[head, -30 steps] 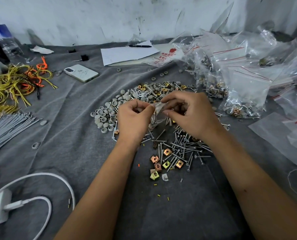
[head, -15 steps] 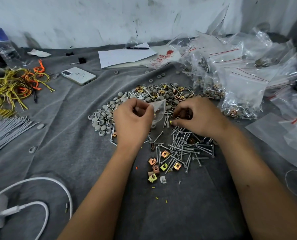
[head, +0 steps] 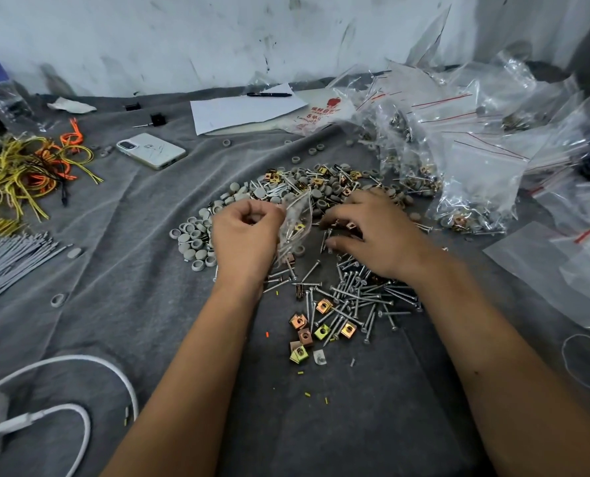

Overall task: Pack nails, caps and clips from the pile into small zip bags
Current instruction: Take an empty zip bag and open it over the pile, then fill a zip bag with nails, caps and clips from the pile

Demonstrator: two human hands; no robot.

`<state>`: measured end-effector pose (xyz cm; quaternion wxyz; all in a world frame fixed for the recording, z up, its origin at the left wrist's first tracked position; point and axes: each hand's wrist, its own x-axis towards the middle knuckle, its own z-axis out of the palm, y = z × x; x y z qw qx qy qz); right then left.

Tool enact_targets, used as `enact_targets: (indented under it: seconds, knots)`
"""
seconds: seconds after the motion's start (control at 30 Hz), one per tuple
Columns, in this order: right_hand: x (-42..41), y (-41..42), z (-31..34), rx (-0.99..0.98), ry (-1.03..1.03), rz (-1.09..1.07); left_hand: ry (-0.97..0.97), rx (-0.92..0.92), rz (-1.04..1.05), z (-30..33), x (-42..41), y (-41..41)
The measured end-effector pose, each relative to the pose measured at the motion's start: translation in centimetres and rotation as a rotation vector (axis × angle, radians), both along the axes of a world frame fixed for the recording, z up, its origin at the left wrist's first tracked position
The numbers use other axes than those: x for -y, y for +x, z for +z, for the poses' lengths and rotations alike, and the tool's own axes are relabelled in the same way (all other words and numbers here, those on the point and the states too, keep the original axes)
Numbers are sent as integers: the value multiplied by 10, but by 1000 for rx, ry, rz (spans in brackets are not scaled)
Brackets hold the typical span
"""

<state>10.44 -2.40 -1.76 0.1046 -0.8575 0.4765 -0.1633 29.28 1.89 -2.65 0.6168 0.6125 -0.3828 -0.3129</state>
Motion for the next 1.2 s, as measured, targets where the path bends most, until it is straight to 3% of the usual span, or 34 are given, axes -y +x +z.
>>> enact_targets:
  seconds: [0.37, 0.43, 0.6, 0.77, 0.97, 1.2]
  knots:
    - [-2, 5, 1, -79, 39, -11, 3, -18, -16, -2, 0, -2]
    - [-2, 5, 1, 13, -12, -2, -1, 18, -26, -3, 0, -1]
    - [-7, 5, 10, 453, -128, 69, -39, 197, -42, -5, -1, -3]
    - [-9, 4, 13, 506, -192, 160, -63, 363, -93, -6, -2, -4]
    - [-11, 10, 6, 486, -68, 167, -45, 259, -139, -7, 0, -3]
    - [-15, 17, 4, 353, -107, 181, -42, 111, -113, -7, 2, 0]
